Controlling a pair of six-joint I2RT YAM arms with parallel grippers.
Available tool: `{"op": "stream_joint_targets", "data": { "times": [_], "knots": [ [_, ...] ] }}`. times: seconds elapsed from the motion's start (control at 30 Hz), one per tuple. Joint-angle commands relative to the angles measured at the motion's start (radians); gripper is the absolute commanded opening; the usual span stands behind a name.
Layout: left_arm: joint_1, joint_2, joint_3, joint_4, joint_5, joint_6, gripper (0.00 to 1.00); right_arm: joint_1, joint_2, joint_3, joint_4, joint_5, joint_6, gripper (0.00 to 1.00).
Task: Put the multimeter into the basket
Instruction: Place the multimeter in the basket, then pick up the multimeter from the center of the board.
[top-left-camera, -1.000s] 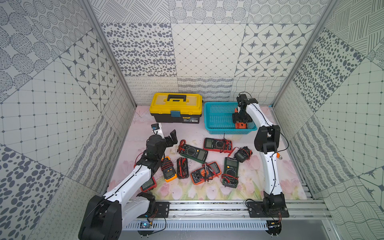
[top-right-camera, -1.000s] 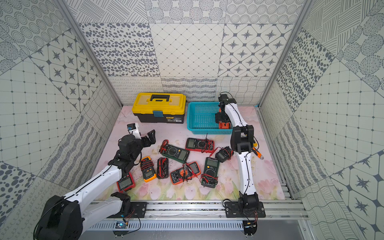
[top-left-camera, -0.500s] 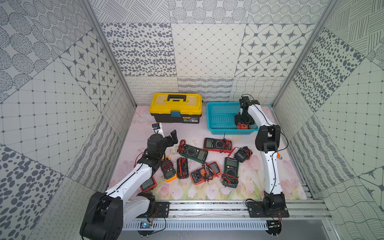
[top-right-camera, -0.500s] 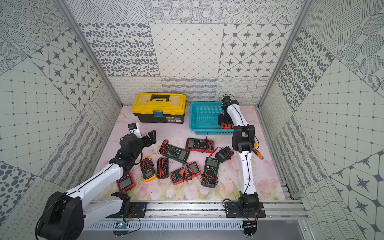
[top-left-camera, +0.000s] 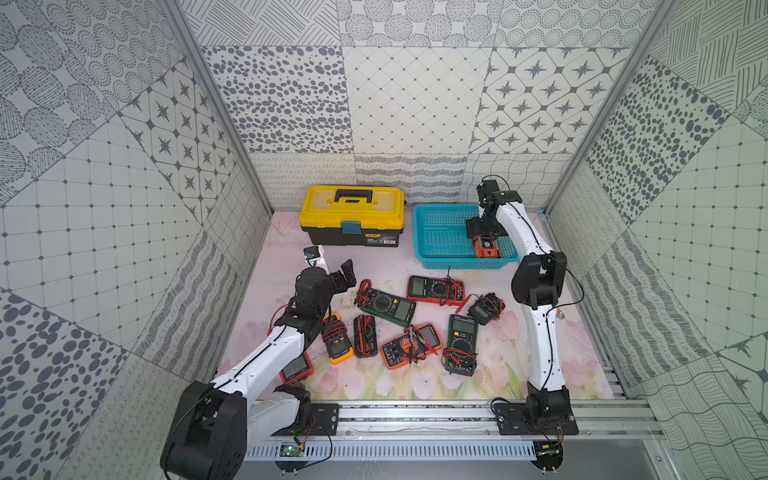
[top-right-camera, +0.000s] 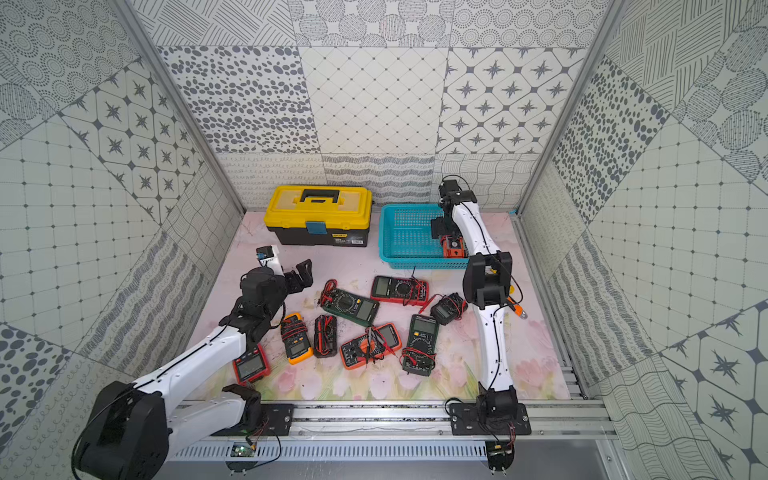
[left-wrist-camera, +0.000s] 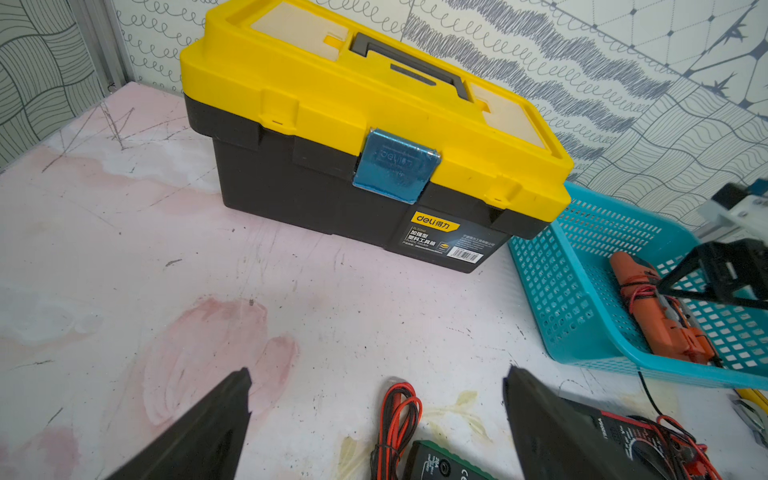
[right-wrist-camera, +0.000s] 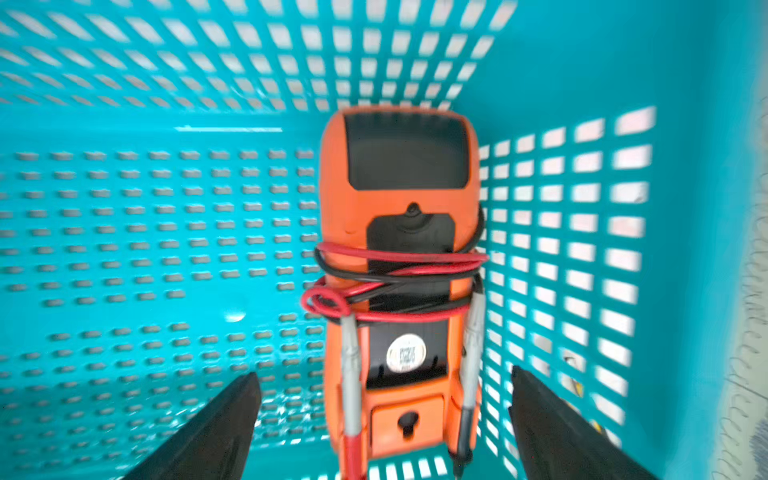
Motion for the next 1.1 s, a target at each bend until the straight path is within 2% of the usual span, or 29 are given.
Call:
{"op": "stream_joint_targets", "data": {
  "times": [0.0, 0.17, 0.3, 0.4, 0.53, 0.8, 0.9, 1.07],
  "knots": [
    [-0.001, 0.015, 0.017, 0.001, -0.025, -0.022, 0.99, 0.031, -0.107, -0.014, 0.04, 0.043, -0.028, 0.98],
    [-0.001, 0.025, 0.018, 0.007, -0.018, -0.027, 0.99, 0.072, -0.202, -0.115, 0.061, 0.036, -0.045, 0.98],
    [-0.001, 0.03, 0.021, 0.007, -0.016, -0.038, 0.99, 0.149, -0.37, -0.378, 0.192, 0.017, -0.062, 0.98],
    [0.0, 0.031, 0.026, -0.004, -0.013, -0.035, 0.99, 0.227, -0.5, -0.568, 0.242, 0.015, -0.007, 0.98],
    [-0.001, 0.039, 0.032, -0.008, 0.001, -0.032, 0.99, 0.336, -0.656, -0.824, 0.299, 0.026, 0.141, 0.98],
    [-0.001, 0.071, 0.059, -0.004, 0.025, -0.023, 0.99, 0.553, -0.859, -1.151, 0.151, 0.198, 0.66, 0.98],
    [-0.001, 0.085, 0.068, -0.004, 0.027, -0.022, 0.99, 0.593, -0.943, -1.275, 0.148, 0.132, 0.799, 0.98],
    [0.0, 0.108, 0.074, -0.001, 0.036, -0.029, 0.99, 0.63, -1.024, -1.44, 0.21, 0.016, 0.913, 0.98]
  ]
}}
